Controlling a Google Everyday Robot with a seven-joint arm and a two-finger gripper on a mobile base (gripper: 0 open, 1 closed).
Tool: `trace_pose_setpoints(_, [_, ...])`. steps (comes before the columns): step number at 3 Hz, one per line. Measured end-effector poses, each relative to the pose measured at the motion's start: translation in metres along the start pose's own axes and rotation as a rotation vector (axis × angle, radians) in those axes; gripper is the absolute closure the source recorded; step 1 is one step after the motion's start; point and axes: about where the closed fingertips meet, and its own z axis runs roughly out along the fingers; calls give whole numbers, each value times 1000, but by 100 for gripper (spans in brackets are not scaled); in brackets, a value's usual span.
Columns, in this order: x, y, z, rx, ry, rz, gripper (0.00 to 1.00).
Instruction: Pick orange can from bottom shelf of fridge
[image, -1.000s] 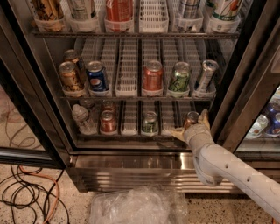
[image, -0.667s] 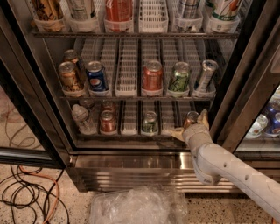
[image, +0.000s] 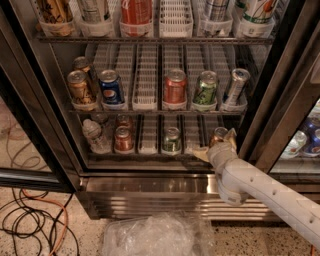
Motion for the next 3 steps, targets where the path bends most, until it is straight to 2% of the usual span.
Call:
trace_pose_setpoints(2, [-2,6,1,-12,21,15,0])
trace_pose_setpoints(3, [-2,6,1,-12,21,15,18])
